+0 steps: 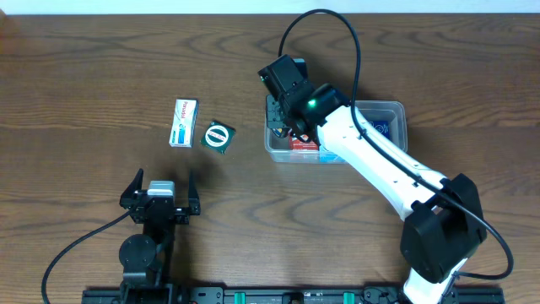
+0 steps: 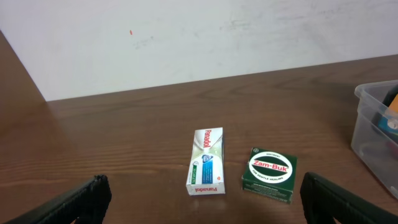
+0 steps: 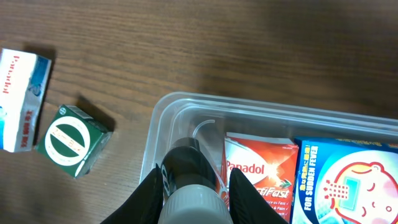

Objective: Pack container
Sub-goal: 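Lift the bottle and carry it over the container's left end, then lower the bottle upright into the container and open right gripper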

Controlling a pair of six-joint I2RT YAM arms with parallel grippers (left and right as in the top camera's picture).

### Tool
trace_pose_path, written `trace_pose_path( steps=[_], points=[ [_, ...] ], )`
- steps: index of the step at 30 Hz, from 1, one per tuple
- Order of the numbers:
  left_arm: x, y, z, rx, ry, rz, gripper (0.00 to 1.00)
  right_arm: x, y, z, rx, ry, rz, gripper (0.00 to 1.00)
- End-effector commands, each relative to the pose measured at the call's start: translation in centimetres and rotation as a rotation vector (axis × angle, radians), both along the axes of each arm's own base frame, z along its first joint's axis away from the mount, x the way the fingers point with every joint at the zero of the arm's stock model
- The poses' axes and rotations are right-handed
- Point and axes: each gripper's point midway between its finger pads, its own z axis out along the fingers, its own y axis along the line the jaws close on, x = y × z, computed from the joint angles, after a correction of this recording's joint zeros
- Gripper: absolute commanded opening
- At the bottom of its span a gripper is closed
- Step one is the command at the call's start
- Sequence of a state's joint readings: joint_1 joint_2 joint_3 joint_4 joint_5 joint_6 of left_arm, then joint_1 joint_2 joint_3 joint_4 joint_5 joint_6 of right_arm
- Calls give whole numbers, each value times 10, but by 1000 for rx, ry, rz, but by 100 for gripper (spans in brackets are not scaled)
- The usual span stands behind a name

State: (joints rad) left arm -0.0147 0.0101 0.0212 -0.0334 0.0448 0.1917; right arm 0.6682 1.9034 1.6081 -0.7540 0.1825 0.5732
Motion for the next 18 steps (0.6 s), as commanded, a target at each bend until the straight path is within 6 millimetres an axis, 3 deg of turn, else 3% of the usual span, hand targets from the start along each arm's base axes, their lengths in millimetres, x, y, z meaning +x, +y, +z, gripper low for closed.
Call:
trace_pose_path(
  steps=[1, 18],
  points=[
    [-1, 5, -16, 17, 47, 27, 98, 3, 5, 6, 7, -26, -21, 18],
    [-1, 5, -16, 17, 47, 27, 98, -1, 2, -25, -3, 48, -95, 21]
  ],
)
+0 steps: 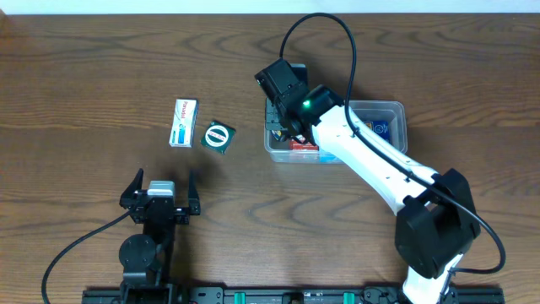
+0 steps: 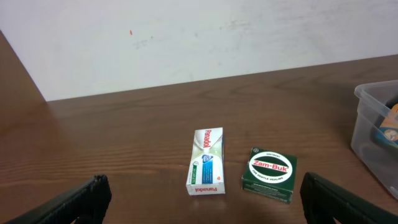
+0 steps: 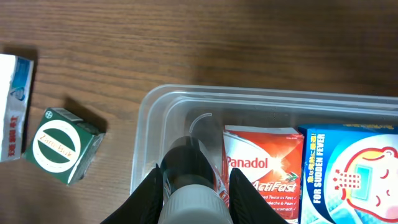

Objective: Pack container
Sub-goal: 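Lower the bottle upright into the container and open right gripper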

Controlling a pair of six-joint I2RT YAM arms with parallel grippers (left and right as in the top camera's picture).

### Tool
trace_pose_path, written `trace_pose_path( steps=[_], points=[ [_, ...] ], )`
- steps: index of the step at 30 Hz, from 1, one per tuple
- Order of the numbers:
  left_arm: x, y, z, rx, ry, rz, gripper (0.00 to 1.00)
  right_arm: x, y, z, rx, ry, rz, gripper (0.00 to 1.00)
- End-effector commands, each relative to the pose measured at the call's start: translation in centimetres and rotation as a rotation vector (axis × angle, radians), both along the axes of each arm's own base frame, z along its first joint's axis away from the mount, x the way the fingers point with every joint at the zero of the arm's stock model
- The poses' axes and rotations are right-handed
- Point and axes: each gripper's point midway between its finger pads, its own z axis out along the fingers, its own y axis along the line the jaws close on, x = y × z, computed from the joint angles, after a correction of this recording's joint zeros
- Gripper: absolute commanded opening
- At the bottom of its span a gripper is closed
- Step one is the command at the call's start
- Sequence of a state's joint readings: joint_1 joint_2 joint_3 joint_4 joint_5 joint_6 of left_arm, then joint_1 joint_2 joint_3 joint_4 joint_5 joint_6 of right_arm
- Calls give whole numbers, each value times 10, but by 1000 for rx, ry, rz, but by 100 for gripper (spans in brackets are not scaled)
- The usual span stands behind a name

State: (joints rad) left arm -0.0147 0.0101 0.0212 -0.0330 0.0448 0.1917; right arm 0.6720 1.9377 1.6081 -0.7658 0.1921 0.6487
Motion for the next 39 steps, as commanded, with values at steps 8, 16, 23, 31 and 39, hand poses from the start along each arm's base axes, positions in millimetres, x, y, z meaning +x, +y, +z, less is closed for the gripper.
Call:
trace_pose_path(
  steps=[8, 16, 23, 31, 39],
  points=[
    [-1, 5, -16, 17, 48, 27, 98, 2, 3, -35, -21, 54, -69, 24],
    [-1, 5, -16, 17, 48, 27, 98, 2, 3, -39, -28, 58, -70, 35],
    [-1, 5, -16, 17, 48, 27, 98, 1, 3, -39, -25, 59, -69, 49],
    [-1, 5, -16, 17, 48, 27, 98, 8, 8, -28, 0, 21, -57, 50],
    [-1, 5, -16, 17, 48, 27, 98, 22, 20, 16, 62, -112, 10, 49]
  ],
)
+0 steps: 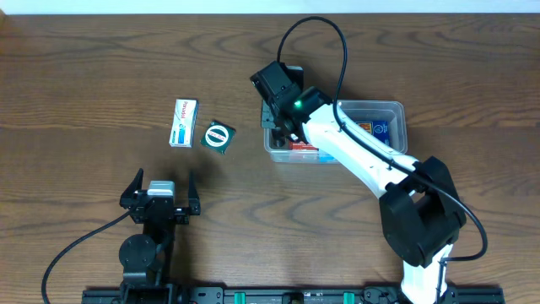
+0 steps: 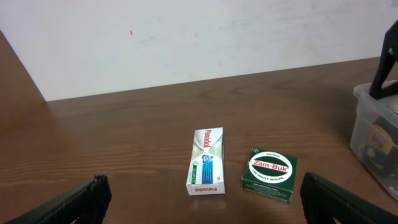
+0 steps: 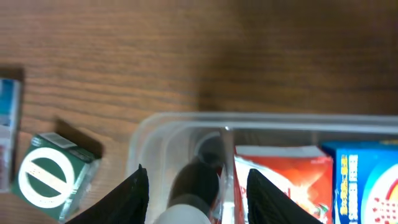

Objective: Pack container

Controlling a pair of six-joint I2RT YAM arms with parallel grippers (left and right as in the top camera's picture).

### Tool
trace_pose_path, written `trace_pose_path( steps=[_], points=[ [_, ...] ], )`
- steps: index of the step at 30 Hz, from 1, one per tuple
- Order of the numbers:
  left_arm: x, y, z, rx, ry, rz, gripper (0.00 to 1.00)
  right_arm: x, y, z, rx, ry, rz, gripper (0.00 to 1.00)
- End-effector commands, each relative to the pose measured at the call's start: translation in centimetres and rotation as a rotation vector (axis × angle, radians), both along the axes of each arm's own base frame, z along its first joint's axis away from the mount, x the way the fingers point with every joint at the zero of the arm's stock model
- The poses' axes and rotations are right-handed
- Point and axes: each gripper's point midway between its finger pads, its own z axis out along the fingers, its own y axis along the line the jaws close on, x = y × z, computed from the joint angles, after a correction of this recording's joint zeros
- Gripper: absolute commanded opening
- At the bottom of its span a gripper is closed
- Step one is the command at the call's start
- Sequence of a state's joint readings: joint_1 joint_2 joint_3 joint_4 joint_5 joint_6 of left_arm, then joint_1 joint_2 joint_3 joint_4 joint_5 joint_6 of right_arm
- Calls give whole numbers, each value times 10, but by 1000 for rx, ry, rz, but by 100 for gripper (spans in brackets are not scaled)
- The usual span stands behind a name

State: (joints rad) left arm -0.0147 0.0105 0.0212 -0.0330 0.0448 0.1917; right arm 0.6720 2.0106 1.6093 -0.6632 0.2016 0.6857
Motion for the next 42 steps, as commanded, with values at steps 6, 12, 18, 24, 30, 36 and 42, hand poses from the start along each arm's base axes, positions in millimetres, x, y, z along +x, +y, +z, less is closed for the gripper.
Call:
trace_pose_path(
  steps=[6, 12, 18, 24, 30, 36, 42],
  points=[
    [-1, 5, -16, 17, 47, 27, 98, 21, 0, 81, 44, -220, 83, 51],
    [-1, 5, -16, 17, 47, 27, 98, 39, -79, 115, -74, -282, -56, 56],
    [-1, 5, -16, 17, 47, 27, 98, 40, -210, 142, -279, -271, -271, 97],
    [-1, 5, -16, 17, 47, 27, 98, 15, -353, 154, -496, -188, -553, 99],
    [-1, 5, -16, 17, 47, 27, 98, -31, -457, 144, -536, -44, -783, 99],
    [-1, 5, -16, 17, 47, 27, 98, -71, -521, 142, -544, 23, -953, 99],
    [-1, 5, -16, 17, 47, 27, 98, -95, -553, 142, -547, 50, -1046, 99]
  ],
)
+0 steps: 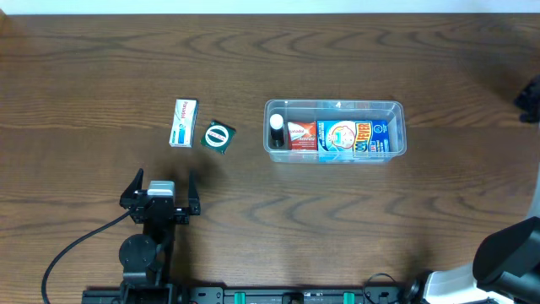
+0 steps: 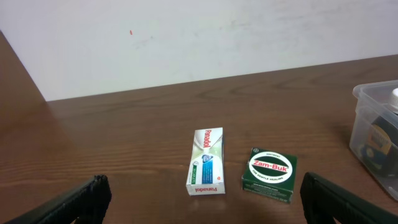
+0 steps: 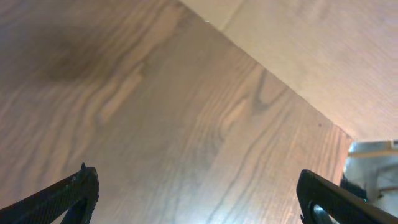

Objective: Pack container

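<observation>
A clear plastic container [image 1: 396, 150] sits right of centre. It holds a dark bottle with a white cap [image 1: 276, 128] at its left end, a red Panadol box [image 1: 302, 135] and blue boxes [image 1: 342, 135]. A white Panadol box [image 1: 183, 122] and a green Zam-Buk box [image 1: 219, 136] lie on the table to its left, also seen as the white box [image 2: 206, 161] and green box [image 2: 271, 173]. My left gripper [image 2: 202, 200] rests open near the front edge, well short of them. My right gripper [image 3: 199, 194] is open over bare wood, empty.
A dark part of the right arm [image 1: 530, 100] shows at the far right edge of the overhead view. The container's corner [image 2: 376, 134] is at the right of the left wrist view. A pale wall [image 3: 311, 50] stands behind the table edge.
My right gripper was open over the container's left end around the bottle. Now the arm is at the far right of the table, and the bottle stands in the container. The left arm is unchanged.
My right gripper was shut on the dark bottle over the container's left end, then slightly further left, still holding it. Then its jaws stood open with the bottle inside. Now the arm is away and the bottle stays in the container.
</observation>
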Controlling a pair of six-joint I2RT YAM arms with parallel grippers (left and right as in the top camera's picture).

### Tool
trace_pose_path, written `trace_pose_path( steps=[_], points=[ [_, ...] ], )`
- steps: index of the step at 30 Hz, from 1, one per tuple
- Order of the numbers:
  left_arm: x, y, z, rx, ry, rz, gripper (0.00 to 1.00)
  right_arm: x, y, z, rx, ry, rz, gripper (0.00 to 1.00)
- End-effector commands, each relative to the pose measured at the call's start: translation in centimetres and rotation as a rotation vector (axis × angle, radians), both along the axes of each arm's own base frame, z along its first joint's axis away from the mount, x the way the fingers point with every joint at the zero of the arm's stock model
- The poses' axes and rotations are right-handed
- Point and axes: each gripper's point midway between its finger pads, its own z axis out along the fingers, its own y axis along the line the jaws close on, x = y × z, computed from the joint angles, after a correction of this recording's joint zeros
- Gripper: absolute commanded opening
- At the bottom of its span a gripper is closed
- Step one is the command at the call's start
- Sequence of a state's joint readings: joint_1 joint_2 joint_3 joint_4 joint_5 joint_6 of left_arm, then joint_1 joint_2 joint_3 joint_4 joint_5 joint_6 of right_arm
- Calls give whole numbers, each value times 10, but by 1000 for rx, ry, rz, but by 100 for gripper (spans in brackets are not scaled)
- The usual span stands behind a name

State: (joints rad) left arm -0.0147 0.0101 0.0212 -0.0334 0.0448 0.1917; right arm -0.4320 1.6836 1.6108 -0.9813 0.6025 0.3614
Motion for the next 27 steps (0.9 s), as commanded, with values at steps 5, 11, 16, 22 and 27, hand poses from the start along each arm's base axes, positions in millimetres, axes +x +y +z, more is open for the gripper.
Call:
trace_pose_path(
  steps=[5, 11, 16, 22, 27],
  points=[
    [-1, 5, -16, 17, 47, 27, 98, -17, -19, 11, -24, -7, -55, 99],
    [-1, 5, -16, 17, 47, 27, 98, -16, -18, 11, -25, -7, -54, 99],
    [-1, 5, -16, 17, 47, 27, 98, -16, -18, 11, -25, -7, -54, 99],
    [-1, 5, -16, 17, 47, 27, 98, -16, -18, 11, -24, -7, -54, 99],
    [-1, 5, -16, 17, 47, 27, 98, -16, -18, 11, -24, -7, -54, 99]
  ],
)
